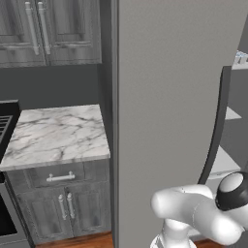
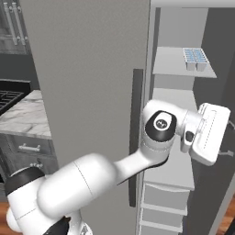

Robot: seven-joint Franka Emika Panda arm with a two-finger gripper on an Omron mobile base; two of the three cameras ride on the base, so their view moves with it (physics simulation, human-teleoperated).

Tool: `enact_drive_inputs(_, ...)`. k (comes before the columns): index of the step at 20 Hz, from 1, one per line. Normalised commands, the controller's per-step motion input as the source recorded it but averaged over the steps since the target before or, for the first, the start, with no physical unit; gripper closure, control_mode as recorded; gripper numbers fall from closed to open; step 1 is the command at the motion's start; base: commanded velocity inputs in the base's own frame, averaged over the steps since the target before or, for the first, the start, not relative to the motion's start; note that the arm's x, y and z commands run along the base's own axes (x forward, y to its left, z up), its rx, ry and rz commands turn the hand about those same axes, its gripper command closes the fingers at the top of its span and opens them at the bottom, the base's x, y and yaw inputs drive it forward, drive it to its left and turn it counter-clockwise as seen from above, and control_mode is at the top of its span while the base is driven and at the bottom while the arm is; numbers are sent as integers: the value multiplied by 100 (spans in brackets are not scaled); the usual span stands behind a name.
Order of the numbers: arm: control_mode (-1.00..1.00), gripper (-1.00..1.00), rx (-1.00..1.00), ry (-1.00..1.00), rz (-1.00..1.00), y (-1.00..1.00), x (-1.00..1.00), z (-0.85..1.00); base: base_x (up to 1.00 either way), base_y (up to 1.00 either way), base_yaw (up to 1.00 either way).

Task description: Open the freezer door, pick up the ice cube tray from the freezer, and place it on the dining counter.

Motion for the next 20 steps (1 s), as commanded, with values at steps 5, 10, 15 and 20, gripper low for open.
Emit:
enact_drive_inputs(5,-100,-100,0,-3,3,-20,8,-2,0,0,0)
enact_drive_inputs(10,-100,-100,0,-4,4,-22,12,-3,0,0,0)
enact_drive_inputs(15,-100,-100,0,-3,4,-21,10,-4,0,0,0)
enact_drive_inputs(20,-100,-100,0,0,2,6,-5,0,0,0,0)
